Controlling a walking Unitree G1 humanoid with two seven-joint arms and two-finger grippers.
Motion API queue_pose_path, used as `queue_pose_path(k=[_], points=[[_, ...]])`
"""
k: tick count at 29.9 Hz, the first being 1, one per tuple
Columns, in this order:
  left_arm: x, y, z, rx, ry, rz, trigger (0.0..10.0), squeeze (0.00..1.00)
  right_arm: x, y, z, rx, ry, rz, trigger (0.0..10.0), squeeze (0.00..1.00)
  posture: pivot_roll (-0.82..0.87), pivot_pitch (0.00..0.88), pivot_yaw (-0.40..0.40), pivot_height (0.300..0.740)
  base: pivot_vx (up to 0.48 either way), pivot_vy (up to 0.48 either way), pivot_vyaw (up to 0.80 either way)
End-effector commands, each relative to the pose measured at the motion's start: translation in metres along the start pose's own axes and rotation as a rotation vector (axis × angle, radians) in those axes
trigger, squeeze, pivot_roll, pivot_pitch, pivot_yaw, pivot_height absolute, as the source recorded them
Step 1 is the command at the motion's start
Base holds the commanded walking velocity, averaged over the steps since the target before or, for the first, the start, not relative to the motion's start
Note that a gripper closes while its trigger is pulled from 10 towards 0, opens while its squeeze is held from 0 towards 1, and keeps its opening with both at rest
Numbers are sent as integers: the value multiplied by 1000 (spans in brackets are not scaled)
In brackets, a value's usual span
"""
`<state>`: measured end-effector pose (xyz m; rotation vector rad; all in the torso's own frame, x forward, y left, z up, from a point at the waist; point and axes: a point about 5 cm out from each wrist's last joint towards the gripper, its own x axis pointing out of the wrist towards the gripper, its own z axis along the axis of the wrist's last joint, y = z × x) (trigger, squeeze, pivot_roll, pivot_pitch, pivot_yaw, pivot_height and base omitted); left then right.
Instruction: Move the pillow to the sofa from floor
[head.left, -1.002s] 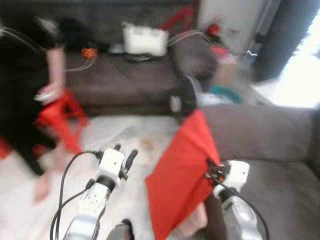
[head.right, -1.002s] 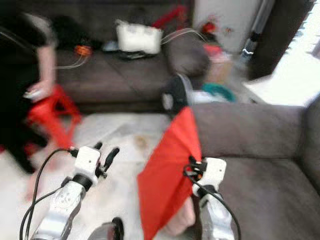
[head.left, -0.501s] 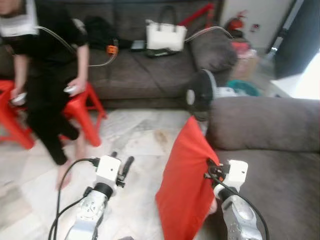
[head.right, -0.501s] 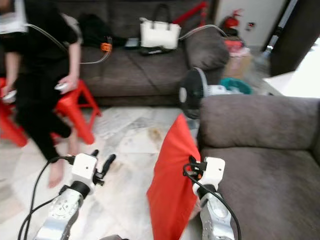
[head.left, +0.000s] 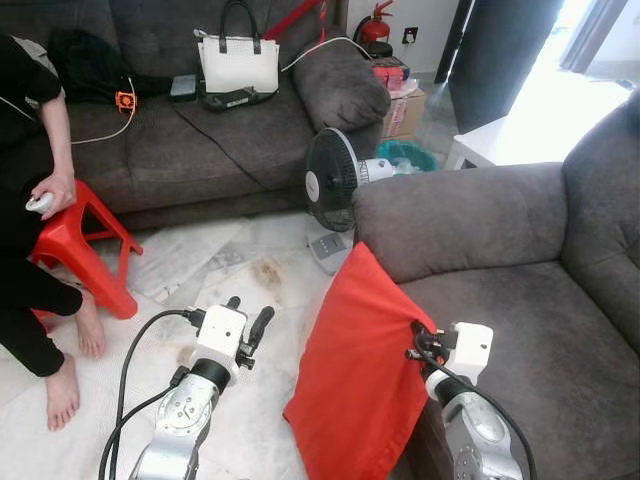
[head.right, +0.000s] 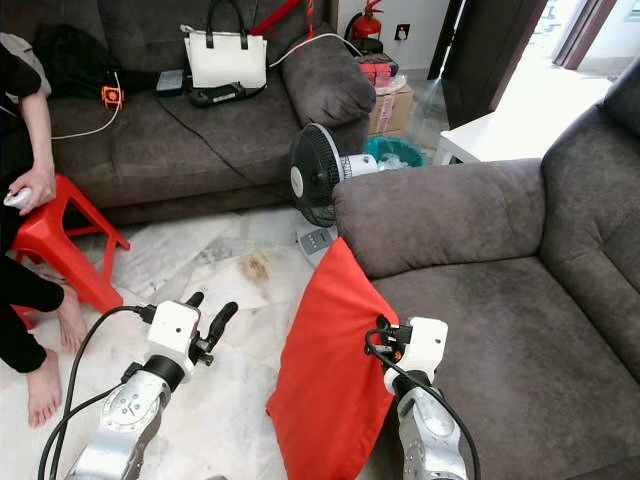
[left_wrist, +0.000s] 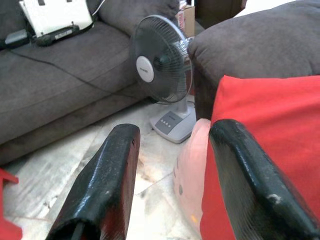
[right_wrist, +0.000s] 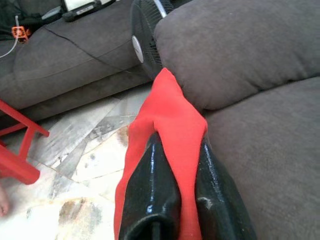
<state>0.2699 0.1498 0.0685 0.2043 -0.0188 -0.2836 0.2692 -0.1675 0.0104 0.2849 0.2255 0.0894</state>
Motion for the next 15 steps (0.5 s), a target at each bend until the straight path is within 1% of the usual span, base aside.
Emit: queue_pose_path(k=[1, 3, 8, 10, 14, 15], points=[[-2, -2, -5, 3, 19, -11, 10000, 0, 7, -4, 27, -36, -127, -8, 10000, 0, 110, 11, -46, 740, 0, 0, -788], [-2, -2, -5, 3, 19, -10, 10000, 0, 7, -4, 27, -38, -126, -10, 10000, 0, 108, 6, -46, 740, 0, 0, -788], [-1, -1, -4, 43, 9, 3, 10000, 0, 8, -3, 28, -41, -129, -6, 10000, 0, 108, 0, -46, 740, 0, 0, -788], [0, -1, -4, 57, 11, 5, 10000, 0, 9, -3, 28, -39, -131, -4, 10000, 0, 108, 0, -47, 740, 0, -480, -788], [1, 1, -4, 34, 14, 21, 10000, 0, 9, -3, 28, -42, -131, -2, 10000, 0, 108, 0, -48, 740, 0, -435, -788], [0, 0, -4, 42, 15, 16, 10000, 0, 9, -3, 28, -42, -131, -4, 10000, 0, 108, 3, -47, 740, 0, 0, -788]])
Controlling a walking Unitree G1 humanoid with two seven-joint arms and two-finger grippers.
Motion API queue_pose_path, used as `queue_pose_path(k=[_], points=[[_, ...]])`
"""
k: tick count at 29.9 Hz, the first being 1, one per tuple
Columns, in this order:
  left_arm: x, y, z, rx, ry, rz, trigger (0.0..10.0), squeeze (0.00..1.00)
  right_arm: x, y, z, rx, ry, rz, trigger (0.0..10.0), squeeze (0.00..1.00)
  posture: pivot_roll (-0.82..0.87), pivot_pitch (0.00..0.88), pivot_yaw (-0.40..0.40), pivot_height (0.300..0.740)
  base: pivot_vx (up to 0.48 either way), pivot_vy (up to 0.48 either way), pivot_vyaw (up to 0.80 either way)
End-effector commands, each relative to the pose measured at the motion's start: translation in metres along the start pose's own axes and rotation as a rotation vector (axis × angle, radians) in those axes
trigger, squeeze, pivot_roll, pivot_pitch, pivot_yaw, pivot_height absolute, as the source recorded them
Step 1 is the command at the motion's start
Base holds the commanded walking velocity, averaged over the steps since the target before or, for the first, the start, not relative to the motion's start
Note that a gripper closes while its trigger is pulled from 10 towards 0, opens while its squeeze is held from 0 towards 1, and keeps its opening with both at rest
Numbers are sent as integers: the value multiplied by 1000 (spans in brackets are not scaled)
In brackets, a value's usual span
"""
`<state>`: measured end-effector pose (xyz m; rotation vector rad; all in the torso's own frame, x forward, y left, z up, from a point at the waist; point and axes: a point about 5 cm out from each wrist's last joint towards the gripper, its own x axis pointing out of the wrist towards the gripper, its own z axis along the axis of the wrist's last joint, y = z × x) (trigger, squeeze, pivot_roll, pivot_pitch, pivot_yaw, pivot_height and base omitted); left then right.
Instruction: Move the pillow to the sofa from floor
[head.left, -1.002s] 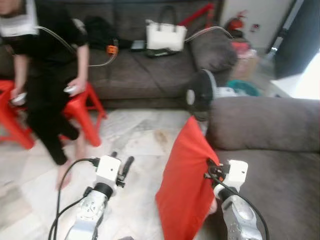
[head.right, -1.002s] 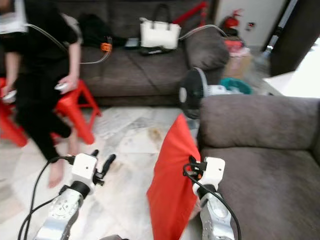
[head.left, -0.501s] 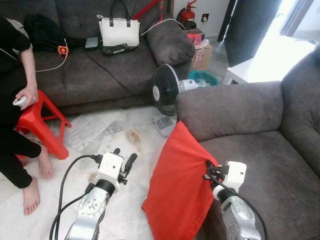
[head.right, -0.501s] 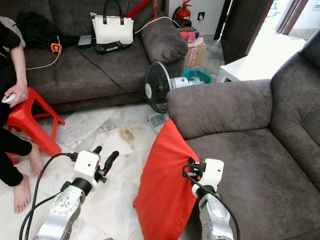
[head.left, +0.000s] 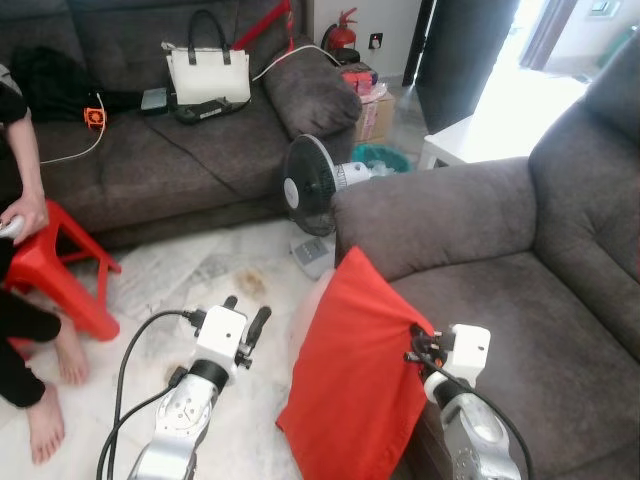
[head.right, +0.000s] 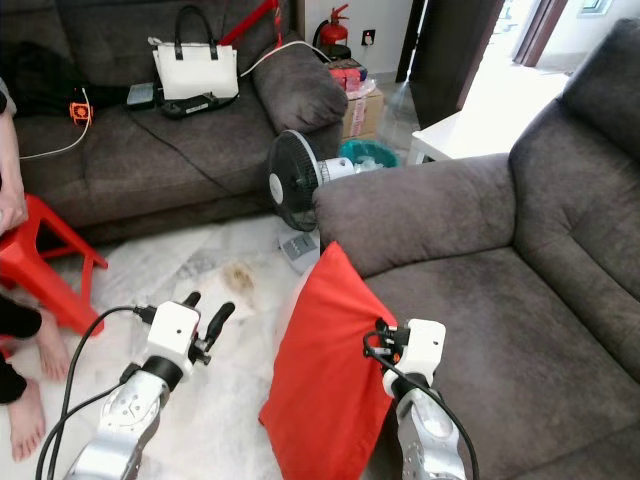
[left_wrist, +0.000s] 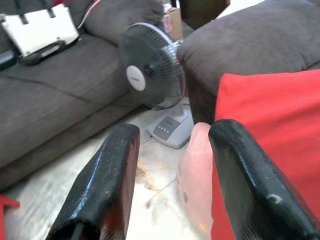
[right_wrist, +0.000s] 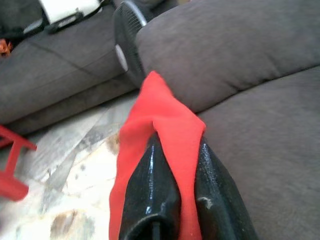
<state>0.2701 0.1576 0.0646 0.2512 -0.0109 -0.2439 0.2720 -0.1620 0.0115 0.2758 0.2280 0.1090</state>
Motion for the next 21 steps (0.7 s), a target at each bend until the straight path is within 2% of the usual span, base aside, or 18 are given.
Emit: queue_pose_path(k=[1, 3, 7, 15, 21], points=[[2, -6, 1, -3, -4, -22, 10000, 0, 5, -9, 28, -33, -137, -22, 10000, 0, 108, 3, -47, 740, 0, 0, -788], [1, -7, 1, 12, -2, -30, 10000, 0, 5, -9, 28, -32, -136, -24, 10000, 0, 108, 3, -47, 740, 0, 0, -788], [1, -7, 1, 16, -3, -25, 10000, 0, 5, -10, 27, -32, -134, -26, 10000, 0, 107, 14, -48, 740, 0, -343, -788], [2, -7, 1, 5, -4, -21, 10000, 0, 4, -12, 28, -34, -133, -35, 10000, 0, 108, 29, -49, 740, 0, 0, -788], [2, -7, 0, 0, -3, -18, 10000, 0, 2, -20, 27, -44, -123, -60, 10000, 0, 107, 41, -51, 740, 0, 0, -788]])
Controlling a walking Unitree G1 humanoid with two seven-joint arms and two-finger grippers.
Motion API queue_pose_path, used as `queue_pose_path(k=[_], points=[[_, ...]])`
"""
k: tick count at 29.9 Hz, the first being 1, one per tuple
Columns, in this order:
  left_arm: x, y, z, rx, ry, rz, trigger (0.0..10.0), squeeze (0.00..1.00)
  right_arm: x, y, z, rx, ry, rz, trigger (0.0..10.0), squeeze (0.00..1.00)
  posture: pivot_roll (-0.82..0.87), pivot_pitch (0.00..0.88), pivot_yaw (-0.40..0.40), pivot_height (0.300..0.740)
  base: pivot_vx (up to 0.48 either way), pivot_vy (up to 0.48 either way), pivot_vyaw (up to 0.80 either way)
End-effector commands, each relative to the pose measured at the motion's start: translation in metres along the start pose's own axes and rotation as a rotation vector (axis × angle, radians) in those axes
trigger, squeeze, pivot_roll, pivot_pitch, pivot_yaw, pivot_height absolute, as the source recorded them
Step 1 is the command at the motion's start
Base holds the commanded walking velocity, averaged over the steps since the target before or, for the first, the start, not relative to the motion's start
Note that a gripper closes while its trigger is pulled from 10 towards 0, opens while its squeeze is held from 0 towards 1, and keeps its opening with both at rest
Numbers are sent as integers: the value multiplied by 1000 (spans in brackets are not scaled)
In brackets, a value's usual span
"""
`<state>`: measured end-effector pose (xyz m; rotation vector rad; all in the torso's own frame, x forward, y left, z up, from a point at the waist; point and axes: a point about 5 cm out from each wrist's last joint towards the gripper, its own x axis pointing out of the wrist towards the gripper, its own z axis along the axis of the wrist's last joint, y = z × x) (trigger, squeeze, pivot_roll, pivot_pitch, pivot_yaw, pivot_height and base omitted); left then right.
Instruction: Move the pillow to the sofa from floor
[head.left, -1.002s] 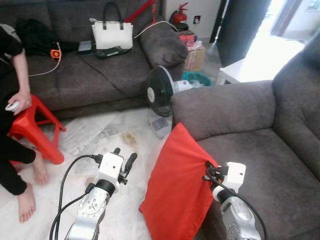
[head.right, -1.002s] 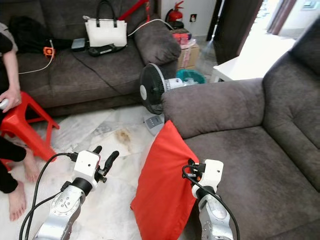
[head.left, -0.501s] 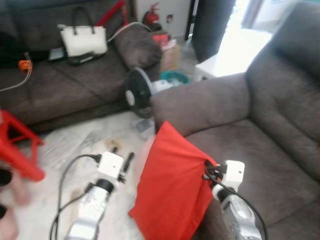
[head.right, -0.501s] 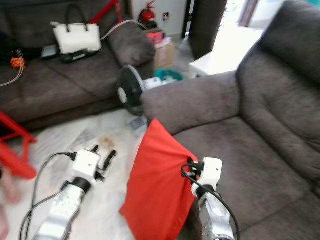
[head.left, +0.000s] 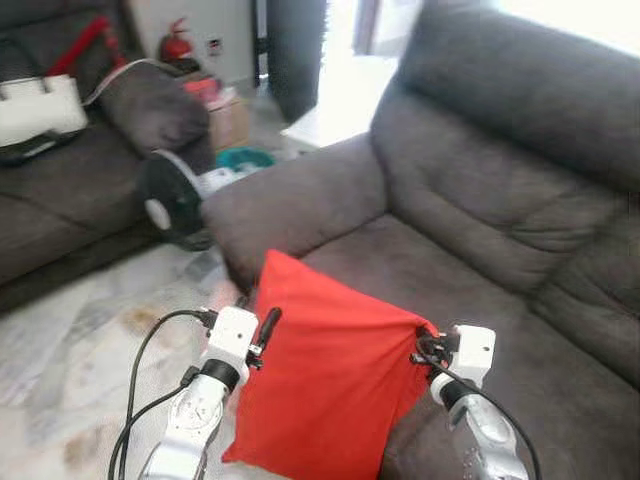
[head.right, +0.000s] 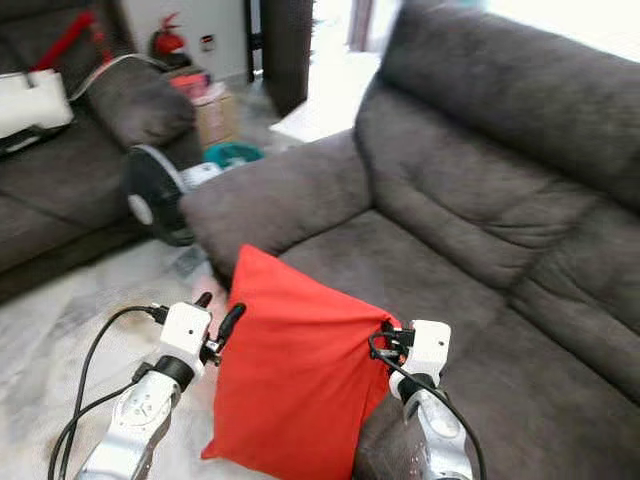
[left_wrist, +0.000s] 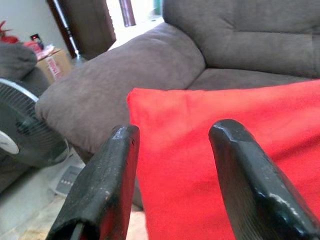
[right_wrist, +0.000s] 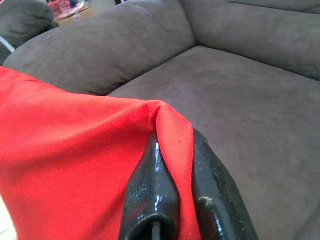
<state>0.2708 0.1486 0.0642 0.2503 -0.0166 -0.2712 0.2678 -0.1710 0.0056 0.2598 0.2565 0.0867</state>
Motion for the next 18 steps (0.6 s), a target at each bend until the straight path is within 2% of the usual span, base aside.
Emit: queue_pose_path(k=[1, 15, 18], points=[[-1, 1, -2, 0, 7, 8, 10000, 0, 5, -12, 31, -35, -144, -41, 10000, 0, 106, 43, -51, 740, 0, 0, -788], [0, 2, -2, 12, 4, 4, 10000, 0, 4, -15, 28, -40, -131, -56, 10000, 0, 107, 46, -50, 740, 0, 0, -784], [0, 2, -1, 17, 2, 5, 10000, 0, 5, -15, 28, -38, -131, -56, 10000, 0, 108, 46, -49, 740, 0, -432, -781]])
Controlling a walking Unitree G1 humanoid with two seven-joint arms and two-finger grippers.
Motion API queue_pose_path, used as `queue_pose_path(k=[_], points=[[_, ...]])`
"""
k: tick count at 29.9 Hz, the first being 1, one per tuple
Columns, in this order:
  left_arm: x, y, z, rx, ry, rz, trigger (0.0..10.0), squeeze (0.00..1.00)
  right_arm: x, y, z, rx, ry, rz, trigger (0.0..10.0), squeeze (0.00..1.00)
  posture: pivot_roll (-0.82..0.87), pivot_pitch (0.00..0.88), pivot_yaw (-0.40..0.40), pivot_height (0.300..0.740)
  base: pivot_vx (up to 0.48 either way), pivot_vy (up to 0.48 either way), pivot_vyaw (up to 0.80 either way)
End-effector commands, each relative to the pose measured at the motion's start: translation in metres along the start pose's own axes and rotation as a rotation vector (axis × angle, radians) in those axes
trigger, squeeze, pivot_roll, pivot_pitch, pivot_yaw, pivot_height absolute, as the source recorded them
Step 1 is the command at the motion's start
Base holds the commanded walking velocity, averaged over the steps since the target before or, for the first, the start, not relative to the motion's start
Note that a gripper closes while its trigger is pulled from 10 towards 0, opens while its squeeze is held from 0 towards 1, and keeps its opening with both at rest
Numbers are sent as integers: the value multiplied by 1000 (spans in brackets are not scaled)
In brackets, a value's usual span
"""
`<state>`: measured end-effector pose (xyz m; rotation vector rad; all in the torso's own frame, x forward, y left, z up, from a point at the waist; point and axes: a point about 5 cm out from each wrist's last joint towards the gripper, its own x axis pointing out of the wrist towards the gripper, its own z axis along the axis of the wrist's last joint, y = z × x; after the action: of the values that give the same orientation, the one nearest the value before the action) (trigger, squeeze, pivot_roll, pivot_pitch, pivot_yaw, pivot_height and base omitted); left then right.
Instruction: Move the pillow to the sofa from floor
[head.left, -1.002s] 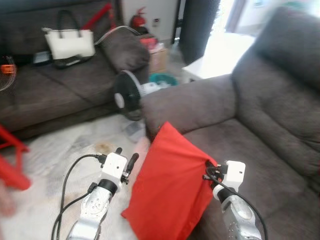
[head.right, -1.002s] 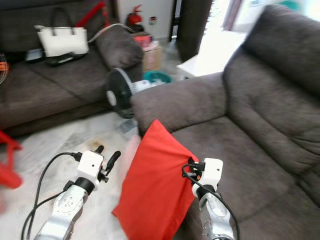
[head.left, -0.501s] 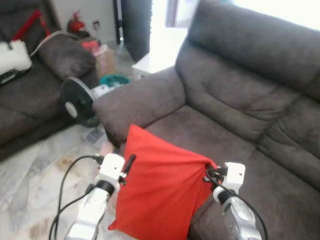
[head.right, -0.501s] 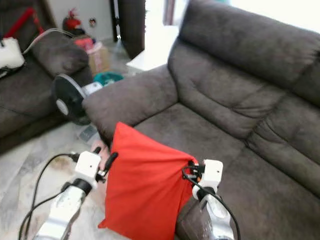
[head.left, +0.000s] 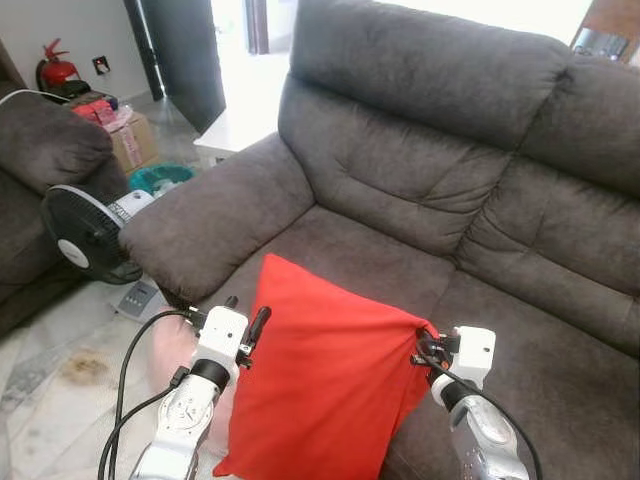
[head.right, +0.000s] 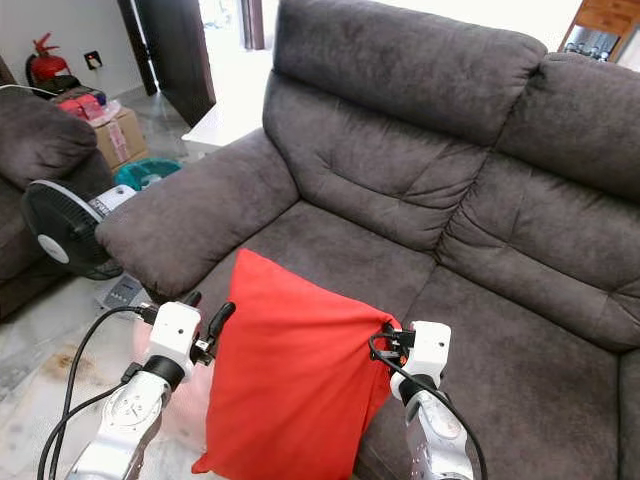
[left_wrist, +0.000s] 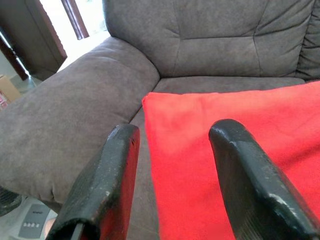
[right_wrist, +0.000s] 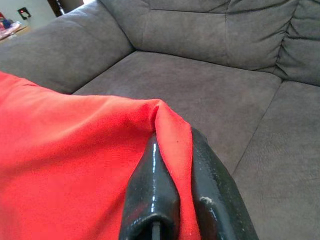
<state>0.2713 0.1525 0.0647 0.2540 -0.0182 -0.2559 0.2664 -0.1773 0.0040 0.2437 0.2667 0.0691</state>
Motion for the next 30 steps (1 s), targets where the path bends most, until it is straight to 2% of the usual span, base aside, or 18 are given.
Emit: queue_pose_path(k=[1, 8, 30], points=[[1, -2, -1, 9, 1, -7, 10000, 0, 6, -8, 29, -23, -140, -38, 10000, 0, 107, 47, -50, 740, 0, 0, -781], [1, -3, -1, 19, 1, -8, 10000, 0, 6, -9, 28, -23, -138, -40, 10000, 0, 106, 48, -51, 740, 0, -331, -781], [1, -4, -1, 10, -1, -10, 10000, 0, 7, -7, 27, -24, -134, -27, 10000, 0, 106, 48, -52, 740, 0, 0, -781]])
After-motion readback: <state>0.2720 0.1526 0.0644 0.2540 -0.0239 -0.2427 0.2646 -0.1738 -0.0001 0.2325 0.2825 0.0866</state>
